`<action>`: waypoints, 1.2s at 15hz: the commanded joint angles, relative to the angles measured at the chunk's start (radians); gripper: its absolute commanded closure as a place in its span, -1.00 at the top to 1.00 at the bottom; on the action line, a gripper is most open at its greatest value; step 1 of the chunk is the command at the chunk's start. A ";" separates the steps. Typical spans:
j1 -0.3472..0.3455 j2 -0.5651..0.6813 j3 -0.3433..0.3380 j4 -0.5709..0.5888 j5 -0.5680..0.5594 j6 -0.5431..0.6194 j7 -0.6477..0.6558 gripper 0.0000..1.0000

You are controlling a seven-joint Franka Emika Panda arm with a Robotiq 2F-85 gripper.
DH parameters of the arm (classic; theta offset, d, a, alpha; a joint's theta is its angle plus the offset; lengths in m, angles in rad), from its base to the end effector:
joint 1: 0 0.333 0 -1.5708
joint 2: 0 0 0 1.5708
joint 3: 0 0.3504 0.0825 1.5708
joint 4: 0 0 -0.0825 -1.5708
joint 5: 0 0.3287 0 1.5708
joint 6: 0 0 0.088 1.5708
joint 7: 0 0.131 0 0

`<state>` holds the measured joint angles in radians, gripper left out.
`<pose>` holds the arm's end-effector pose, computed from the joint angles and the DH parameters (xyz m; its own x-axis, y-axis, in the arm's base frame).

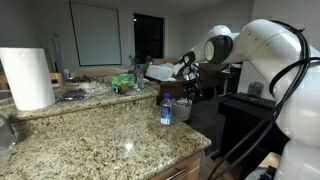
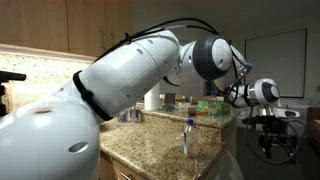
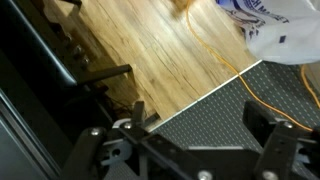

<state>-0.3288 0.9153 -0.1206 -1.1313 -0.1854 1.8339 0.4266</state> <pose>0.6500 -0.3048 0.2636 0.7033 -0.7052 -0.0895 -0.6492 -0.6885 0.3232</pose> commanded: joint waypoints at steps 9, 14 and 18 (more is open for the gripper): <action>0.098 -0.353 -0.045 -0.308 0.027 0.190 -0.129 1.00; 0.115 -0.387 -0.029 -0.354 0.048 0.215 -0.167 1.00; 0.120 -0.495 0.018 -0.393 0.122 0.294 -0.306 1.00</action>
<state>-0.2094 0.5252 -0.1255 -1.4600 -0.1275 2.0843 0.2330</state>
